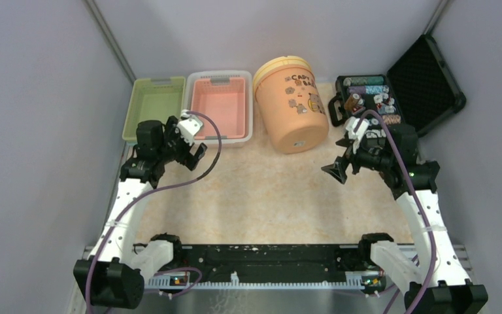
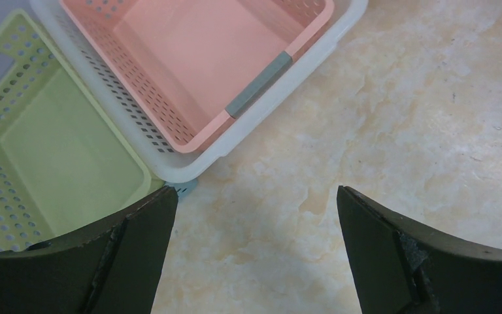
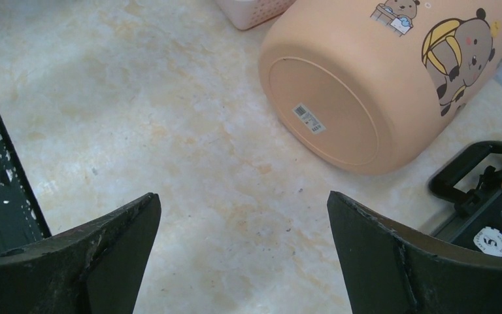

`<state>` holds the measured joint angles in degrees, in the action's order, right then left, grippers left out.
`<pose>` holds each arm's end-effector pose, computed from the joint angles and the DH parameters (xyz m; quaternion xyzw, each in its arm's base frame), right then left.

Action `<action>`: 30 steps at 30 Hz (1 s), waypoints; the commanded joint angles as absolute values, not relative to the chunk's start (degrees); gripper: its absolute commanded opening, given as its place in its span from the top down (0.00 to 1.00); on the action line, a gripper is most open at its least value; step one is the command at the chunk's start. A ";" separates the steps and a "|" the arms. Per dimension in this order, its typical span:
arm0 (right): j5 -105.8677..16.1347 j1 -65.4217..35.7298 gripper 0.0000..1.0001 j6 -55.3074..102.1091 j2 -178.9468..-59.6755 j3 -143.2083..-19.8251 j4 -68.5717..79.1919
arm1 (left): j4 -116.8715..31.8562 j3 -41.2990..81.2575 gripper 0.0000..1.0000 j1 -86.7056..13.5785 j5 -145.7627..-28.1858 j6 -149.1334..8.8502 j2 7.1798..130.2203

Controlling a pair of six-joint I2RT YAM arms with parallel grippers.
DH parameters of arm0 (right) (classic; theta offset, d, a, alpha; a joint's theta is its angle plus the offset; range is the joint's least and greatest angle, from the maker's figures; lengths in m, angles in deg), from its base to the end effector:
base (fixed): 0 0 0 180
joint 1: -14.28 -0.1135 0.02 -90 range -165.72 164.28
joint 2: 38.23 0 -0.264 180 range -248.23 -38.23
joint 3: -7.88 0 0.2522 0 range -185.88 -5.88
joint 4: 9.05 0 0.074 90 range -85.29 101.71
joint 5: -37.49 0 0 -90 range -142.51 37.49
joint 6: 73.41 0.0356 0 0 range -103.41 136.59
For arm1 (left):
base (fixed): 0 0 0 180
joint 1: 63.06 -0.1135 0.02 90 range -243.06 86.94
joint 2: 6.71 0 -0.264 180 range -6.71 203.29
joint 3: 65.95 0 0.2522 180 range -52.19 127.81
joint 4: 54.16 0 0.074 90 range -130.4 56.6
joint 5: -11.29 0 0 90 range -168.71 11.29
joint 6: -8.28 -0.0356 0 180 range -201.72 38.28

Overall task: Turn the large container upside down
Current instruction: Pick up the container from the container.

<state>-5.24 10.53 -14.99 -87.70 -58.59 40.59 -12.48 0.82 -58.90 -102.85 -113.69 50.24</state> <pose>0.1702 0.0374 0.3350 -0.4272 0.7074 0.2357 0.5113 0.2133 -0.0301 0.3216 0.3616 0.7811 -0.0632 0.5051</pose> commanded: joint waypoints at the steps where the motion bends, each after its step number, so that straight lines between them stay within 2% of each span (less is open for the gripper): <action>1: -6.83 10.06 0.01 -12.31 -87.00 -57.60 34.84 | -16.97 -0.18 0.01 -59.11 -99.66 -111.90 51.34; 17: -11.38 6.63 0.01 -11.74 -91.08 -57.36 32.60 | -18.80 1.08 0.01 -59.11 -93.19 -110.93 56.53; 26: -15.17 4.40 0.01 -9.25 -92.65 -56.45 29.86 | -19.83 0.40 0.01 -59.03 -93.04 -111.46 56.36; 30: -15.95 4.06 0.01 -8.03 -93.39 -56.31 28.48 | -18.69 2.99 0.01 -59.02 -96.47 -111.04 56.29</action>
<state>-13.94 4.85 -10.22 -92.80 -56.86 32.57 -16.85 -0.66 -58.90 -93.89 -111.79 57.54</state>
